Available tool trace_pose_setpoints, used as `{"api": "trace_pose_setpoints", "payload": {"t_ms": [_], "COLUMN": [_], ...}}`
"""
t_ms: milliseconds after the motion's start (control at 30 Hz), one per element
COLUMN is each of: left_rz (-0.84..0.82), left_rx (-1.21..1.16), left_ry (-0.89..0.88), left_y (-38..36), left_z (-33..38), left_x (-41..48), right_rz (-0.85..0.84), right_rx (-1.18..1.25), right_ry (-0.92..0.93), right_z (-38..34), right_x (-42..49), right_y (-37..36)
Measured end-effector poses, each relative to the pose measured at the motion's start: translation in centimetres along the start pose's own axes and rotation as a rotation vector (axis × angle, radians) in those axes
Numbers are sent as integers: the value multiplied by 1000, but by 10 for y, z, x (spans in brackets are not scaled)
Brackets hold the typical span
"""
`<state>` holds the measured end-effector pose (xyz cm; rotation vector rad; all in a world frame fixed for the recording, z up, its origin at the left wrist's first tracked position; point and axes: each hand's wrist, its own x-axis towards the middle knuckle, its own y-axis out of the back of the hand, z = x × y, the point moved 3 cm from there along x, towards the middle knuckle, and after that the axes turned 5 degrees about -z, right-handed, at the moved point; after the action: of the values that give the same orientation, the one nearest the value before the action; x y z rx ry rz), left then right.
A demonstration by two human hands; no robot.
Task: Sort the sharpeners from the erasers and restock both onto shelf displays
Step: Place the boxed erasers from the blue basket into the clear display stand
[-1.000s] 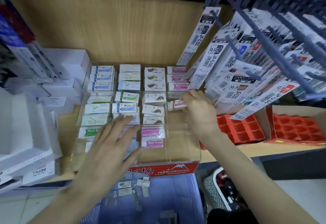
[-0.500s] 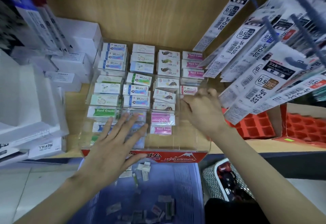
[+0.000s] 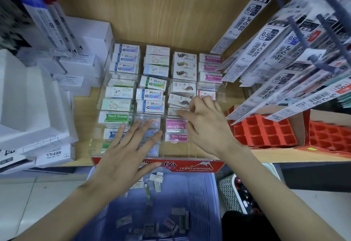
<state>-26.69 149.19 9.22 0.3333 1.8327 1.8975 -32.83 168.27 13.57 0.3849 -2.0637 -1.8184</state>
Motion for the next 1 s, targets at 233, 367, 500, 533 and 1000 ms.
{"api": "trace_pose_setpoints", "payload": {"t_ms": [233, 367, 500, 533, 1000], "left_rz": [-9, -5, -13, -16, 16], "left_rx": [-11, -17, -18, -16, -22], "left_ry": [9, 9, 15, 16, 15], "left_y": [-2, -1, 1, 1, 1], "left_z": [-1, 0, 1, 1, 3], "left_x": [1, 1, 2, 2, 3], "right_rz": [71, 124, 201, 210, 215], "right_rx": [-25, 84, 57, 20, -55], "right_ry": [-158, -142, -180, -177, -114], "right_z": [8, 15, 16, 17, 15], "right_x": [2, 4, 12, 16, 36], "right_y": [-9, -2, 3, 3, -12]}}
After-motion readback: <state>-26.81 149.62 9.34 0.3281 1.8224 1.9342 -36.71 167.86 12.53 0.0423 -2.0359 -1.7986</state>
